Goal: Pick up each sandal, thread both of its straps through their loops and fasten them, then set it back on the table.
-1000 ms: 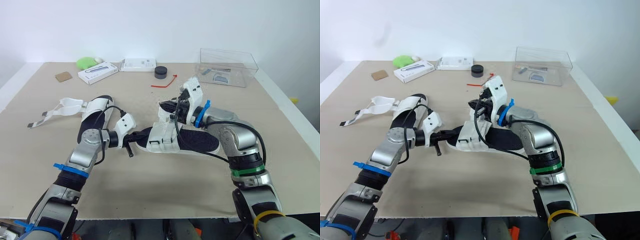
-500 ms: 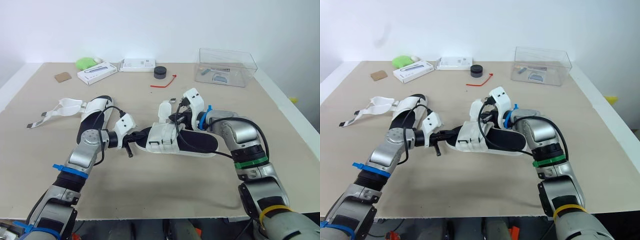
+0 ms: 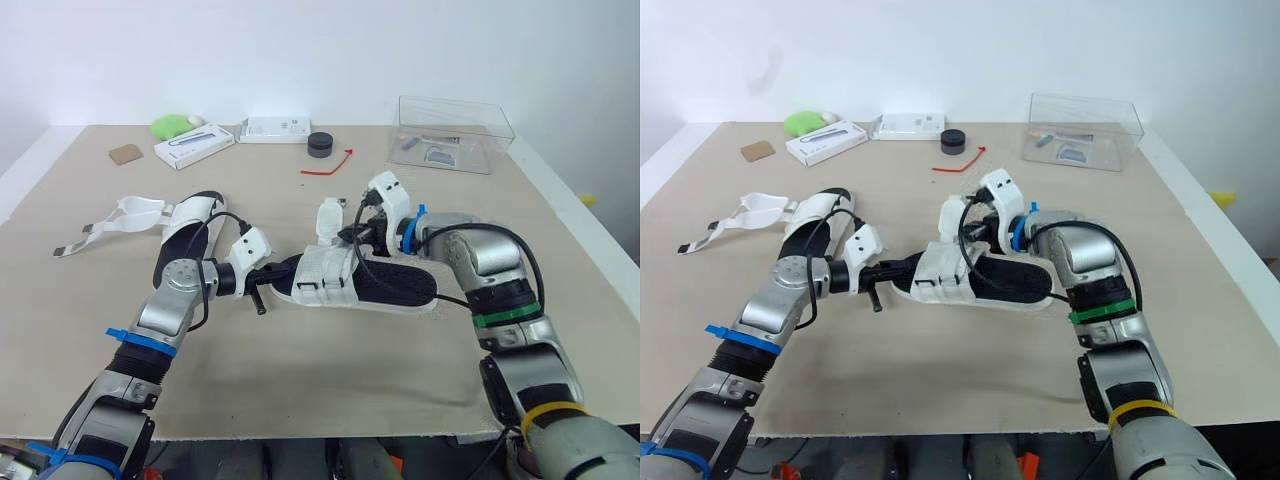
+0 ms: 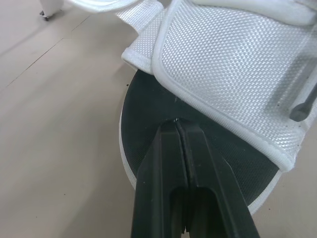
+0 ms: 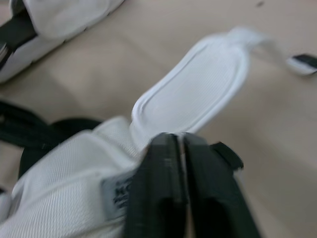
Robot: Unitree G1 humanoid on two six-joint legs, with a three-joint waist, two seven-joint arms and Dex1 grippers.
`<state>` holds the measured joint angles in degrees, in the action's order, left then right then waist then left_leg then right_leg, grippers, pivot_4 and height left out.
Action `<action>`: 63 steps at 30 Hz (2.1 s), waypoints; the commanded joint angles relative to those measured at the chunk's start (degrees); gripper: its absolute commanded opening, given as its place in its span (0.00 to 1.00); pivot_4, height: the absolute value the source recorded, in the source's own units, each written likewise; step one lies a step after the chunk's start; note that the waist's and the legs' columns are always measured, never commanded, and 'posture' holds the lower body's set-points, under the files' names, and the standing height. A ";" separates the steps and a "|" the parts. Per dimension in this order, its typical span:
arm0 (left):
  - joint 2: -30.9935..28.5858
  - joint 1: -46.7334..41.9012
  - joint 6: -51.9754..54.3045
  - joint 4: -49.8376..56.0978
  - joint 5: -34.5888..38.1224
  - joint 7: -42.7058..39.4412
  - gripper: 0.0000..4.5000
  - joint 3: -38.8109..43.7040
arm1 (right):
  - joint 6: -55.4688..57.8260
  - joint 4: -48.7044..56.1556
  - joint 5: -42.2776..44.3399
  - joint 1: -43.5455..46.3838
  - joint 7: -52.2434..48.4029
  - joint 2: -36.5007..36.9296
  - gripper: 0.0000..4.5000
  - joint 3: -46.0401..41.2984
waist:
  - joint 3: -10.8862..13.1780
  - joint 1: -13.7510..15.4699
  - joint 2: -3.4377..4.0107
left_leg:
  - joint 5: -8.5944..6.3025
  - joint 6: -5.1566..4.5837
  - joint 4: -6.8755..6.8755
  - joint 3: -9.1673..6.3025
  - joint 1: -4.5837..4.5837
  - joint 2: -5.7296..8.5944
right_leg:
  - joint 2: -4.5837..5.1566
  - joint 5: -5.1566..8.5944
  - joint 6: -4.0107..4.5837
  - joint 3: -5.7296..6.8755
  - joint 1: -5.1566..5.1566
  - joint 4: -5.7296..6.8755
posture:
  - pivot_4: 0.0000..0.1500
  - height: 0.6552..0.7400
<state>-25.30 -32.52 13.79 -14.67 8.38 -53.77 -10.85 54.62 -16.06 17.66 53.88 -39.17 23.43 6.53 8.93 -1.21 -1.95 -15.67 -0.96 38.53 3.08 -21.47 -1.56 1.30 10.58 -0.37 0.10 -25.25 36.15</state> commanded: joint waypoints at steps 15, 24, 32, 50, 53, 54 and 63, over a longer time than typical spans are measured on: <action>-0.20 1.54 1.17 -1.04 -1.94 1.48 0.00 -1.16 | -4.94 -25.83 1.11 12.43 2.42 -6.69 0.99 -9.74 | 0.01 -0.05 0.02 | 0.00 0.00 -0.01 0.03 -0.03 0.00 | 0.03 -0.12 0.19 -0.06 -0.02 0.00 | 1.00 1.00; -0.50 1.65 1.32 -0.93 -1.97 1.55 0.00 -0.97 | -4.51 -38.59 4.71 21.06 -5.35 -12.02 0.99 -13.39 | 0.03 -0.15 0.05 | 0.00 0.00 -0.02 0.01 -0.03 -0.03 | 0.00 -0.19 0.29 -0.04 -0.03 0.00 | 1.00 1.00; -1.13 3.12 2.19 0.81 -1.71 1.97 0.00 -0.55 | -6.56 -45.19 5.14 24.78 -6.55 -13.87 0.99 -16.11 | 0.03 -0.16 0.05 | -0.01 0.00 -0.05 0.03 -0.07 -0.01 | 0.03 -0.19 0.30 -0.07 -0.05 -0.02 | 1.00 1.00; -0.28 2.29 1.50 -0.63 -2.24 2.26 0.00 -1.52 | -6.23 -44.75 5.91 28.19 -4.97 -12.15 0.99 -20.33 | 0.03 -0.19 0.06 | -0.01 0.00 -0.09 0.03 -0.07 -0.01 | 0.03 -0.19 0.32 -0.07 -0.06 -0.02 | 1.00 1.00; -0.32 2.03 1.30 -1.01 -2.21 2.17 0.00 -1.54 | -6.94 -44.83 5.98 28.10 -4.48 -11.89 0.99 -20.85 | 0.04 -0.19 0.06 | -0.01 0.00 -0.08 0.03 -0.07 -0.01 | 0.03 -0.19 0.32 -0.07 -0.06 -0.02 | 1.00 1.00; -0.35 1.99 1.25 -1.07 -2.23 2.16 0.00 -1.55 | -7.12 -44.87 5.95 28.04 -4.34 -11.79 0.87 -20.97 | 0.04 -0.19 0.06 | -0.01 0.00 -0.08 0.02 -0.07 -0.01 | 0.03 -0.19 0.32 -0.07 -0.06 -0.02 | 1.00 1.00; -0.63 2.10 1.43 -0.92 -2.20 2.00 0.00 -1.55 | -6.70 -42.65 5.90 27.85 -5.85 -11.53 0.01 -20.84 | 0.04 -0.19 0.06 | -0.01 0.00 -0.08 0.02 -0.07 -0.01 | 0.03 -0.19 0.32 -0.06 -0.06 -0.02 | 1.00 1.00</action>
<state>-25.50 -31.41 13.73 -13.42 8.40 -52.09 -11.01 48.35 -62.25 22.20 79.61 -43.61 11.37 -13.66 8.97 -1.40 -1.89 -15.67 -0.96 38.45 3.10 -21.54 -1.57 1.33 10.39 -0.05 0.04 -25.31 36.13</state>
